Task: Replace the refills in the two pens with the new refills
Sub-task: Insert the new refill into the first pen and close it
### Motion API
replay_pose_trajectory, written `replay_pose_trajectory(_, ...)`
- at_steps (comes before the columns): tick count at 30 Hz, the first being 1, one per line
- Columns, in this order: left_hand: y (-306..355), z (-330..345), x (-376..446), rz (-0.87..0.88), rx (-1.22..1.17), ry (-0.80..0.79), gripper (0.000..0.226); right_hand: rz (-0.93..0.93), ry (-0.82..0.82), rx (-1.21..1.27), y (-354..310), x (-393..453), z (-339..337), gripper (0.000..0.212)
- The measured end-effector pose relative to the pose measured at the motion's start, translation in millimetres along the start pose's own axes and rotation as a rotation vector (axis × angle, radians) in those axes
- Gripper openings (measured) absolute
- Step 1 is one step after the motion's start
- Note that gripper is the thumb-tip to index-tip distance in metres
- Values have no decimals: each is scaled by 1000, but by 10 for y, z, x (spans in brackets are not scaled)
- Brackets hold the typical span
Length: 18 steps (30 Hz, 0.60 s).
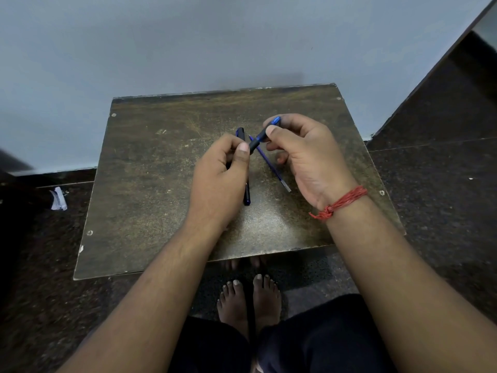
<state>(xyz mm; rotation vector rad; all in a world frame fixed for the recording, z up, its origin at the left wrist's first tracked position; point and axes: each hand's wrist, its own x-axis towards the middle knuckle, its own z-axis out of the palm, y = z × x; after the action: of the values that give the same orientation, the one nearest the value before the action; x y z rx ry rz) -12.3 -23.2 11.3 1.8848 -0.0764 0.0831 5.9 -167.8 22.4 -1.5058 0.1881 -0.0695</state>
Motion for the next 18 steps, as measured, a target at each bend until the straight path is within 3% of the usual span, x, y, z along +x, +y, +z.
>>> replay_pose_trajectory(8, -25, 17, -2, 18, 10, -3, 22, 32, -22, 25, -8, -9, 21, 5)
replay_pose_trajectory(15, 12, 40, -29, 57, 39, -24, 23, -17, 60, -134, -5, -46, 43, 31)
replay_pose_trajectory(18, 46, 24, -35, 40, 30, -17, 24, 27, 74, -1, -11, -31, -7, 30)
